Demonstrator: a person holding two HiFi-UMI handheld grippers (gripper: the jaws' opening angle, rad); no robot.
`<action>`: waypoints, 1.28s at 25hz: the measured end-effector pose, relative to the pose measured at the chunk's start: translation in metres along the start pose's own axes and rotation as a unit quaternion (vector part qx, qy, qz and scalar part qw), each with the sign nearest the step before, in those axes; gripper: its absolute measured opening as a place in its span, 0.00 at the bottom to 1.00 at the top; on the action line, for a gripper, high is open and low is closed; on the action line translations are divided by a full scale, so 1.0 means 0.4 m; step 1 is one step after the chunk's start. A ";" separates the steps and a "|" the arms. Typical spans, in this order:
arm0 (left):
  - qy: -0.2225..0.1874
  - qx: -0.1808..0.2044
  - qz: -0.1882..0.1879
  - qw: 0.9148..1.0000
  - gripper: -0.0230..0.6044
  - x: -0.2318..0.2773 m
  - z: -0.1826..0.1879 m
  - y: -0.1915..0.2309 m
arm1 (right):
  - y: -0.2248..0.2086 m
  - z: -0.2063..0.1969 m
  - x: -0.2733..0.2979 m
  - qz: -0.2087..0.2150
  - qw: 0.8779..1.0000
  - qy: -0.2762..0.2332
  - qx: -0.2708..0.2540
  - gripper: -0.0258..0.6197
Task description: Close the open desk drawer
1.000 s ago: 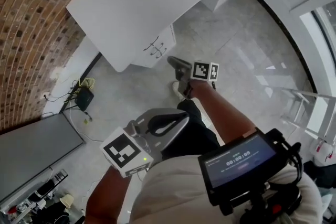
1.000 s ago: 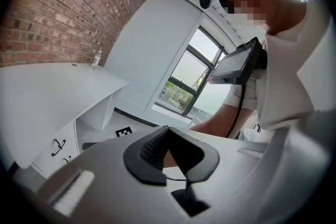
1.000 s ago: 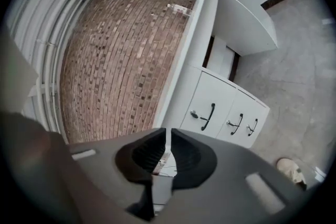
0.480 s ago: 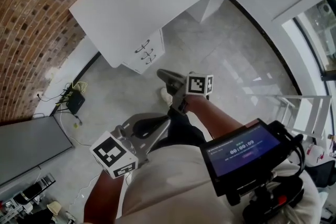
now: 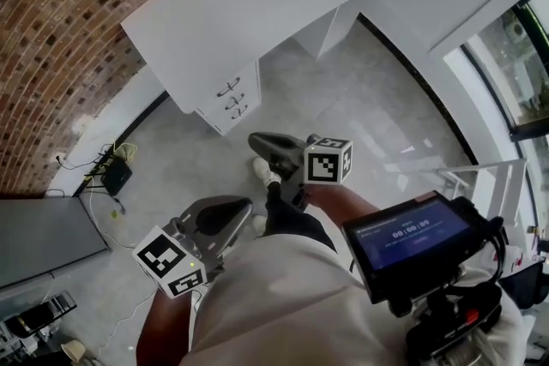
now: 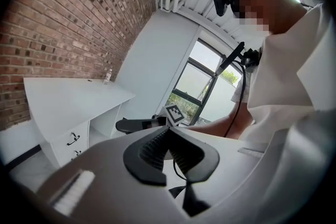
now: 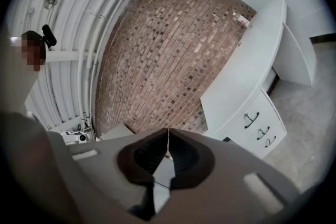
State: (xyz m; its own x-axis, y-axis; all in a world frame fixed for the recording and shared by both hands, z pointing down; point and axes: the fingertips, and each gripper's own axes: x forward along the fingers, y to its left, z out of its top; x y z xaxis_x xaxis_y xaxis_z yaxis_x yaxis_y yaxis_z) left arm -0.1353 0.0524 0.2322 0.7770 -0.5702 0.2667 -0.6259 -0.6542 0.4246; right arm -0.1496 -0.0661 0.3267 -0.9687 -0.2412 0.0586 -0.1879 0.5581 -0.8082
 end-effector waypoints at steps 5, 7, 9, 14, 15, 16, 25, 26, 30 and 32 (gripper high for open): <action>-0.005 0.003 0.013 1.000 0.04 -0.060 -0.037 -0.021 | 0.128 -0.019 -0.007 0.019 0.997 0.027 -0.066 0.05; -0.008 0.002 0.019 1.000 0.04 -0.082 -0.043 -0.015 | 0.167 -0.016 0.001 0.024 0.995 0.031 -0.088 0.05; -0.007 0.003 0.029 1.000 0.04 -0.100 -0.051 -0.005 | 0.197 -0.007 0.007 0.028 0.993 0.031 -0.109 0.05; -0.017 -0.005 0.047 0.999 0.04 -0.137 -0.064 0.004 | 0.270 -0.002 0.017 0.044 0.988 0.039 -0.143 0.04; -0.021 -0.006 0.049 0.999 0.04 -0.150 -0.067 0.001 | 0.289 -0.011 0.020 0.047 0.987 0.042 -0.148 0.04; -0.025 -0.007 0.052 0.998 0.04 -0.163 -0.072 -0.003 | 0.307 -0.023 0.022 0.050 0.986 0.044 -0.154 0.04; -0.050 -0.015 0.069 0.996 0.04 -0.237 -0.098 -0.022 | 0.402 -0.089 0.054 0.071 0.976 0.077 -0.190 0.04; -0.053 -0.016 0.072 0.996 0.04 -0.243 -0.099 -0.022 | 0.409 -0.093 0.057 0.074 0.975 0.079 -0.196 0.04; -0.060 -0.018 0.081 0.995 0.04 -0.255 -0.108 -0.035 | 0.437 -0.106 0.059 0.085 0.969 0.086 -0.215 0.04; -0.060 -0.022 0.082 0.995 0.04 -0.253 -0.117 -0.048 | 0.446 -0.115 0.048 0.089 0.968 0.088 -0.219 0.04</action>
State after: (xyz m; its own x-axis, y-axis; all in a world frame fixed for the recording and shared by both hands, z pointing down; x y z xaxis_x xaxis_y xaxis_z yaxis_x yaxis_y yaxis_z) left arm -0.1989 0.1459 0.2375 0.6491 -0.7246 0.2315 -0.7381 -0.5264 0.4220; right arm -0.2089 0.0652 0.2107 -0.9974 0.0070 0.0719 -0.0293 0.8706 -0.4911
